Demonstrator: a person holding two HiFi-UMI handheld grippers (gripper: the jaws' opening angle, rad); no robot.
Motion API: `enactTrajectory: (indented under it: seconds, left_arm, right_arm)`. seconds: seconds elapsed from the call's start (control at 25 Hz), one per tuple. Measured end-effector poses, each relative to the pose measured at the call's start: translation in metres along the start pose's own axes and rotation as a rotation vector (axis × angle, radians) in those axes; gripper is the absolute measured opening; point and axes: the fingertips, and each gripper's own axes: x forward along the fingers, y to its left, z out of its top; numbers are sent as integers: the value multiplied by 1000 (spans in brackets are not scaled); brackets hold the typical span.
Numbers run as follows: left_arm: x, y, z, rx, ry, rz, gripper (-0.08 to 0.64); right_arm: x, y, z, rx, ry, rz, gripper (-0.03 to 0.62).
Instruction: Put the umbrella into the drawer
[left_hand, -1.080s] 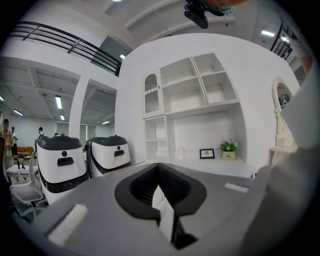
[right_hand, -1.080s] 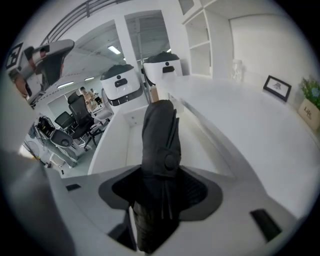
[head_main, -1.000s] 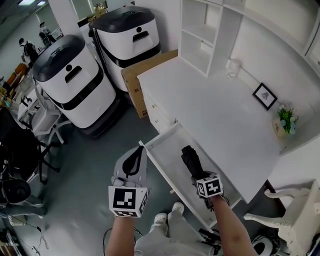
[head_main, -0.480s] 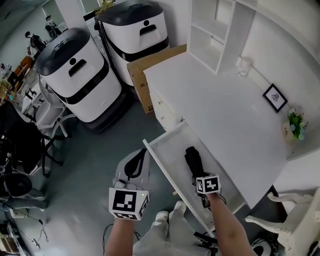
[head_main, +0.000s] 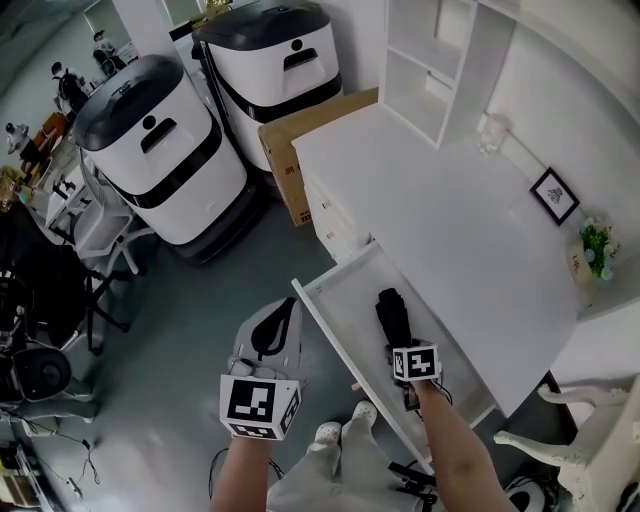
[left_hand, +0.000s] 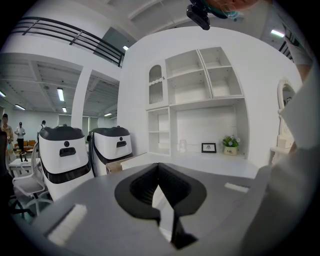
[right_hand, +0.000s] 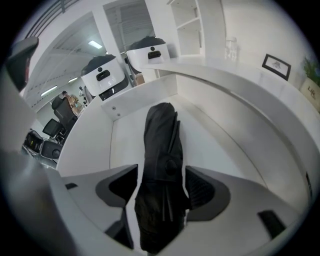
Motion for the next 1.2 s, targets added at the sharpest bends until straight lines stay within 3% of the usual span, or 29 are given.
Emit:
enactTrajectory:
  seconds: [0.08,0.2,0.6,0.84,0.88,0.96,1.04,1.12,1.2]
  left_arm:
    - [-1,1,1,-3,-5,0,9]
    - [-2,2,3,-8,-14,-5,9]
    - [-10,3,23,-16,-63,-34,9]
    - [-17,7,34,-19,-95,-57,9]
    - [-18,7,35,-20,-98,-61,9]
    - [-18,8,37,-20,-104,-66,9]
    - [-18,7,40,-19,-112,-73,9]
    - [-17,5,43,-17,-122,-83,9]
    - [-17,3,48,-12,-132,-92,9]
  right_arm:
    - [-3,2,5,-12,-13,-3,316]
    - [-10,6,13,-58,-31,-21,351]
    - [-57,18,43,-76,-116,-28,354]
    - [-93,28,63,-65,-217,-11,343]
    - [-101,27,67,-61,-243,-21,297]
    - [-118,25,74,-52,-300,-49,141]
    - [-134,26,81,-41,-354,-42,57]
    - [-151,30,87,-37,-401,-14,8]
    - [-168,34,95,-42,-439,1,8]
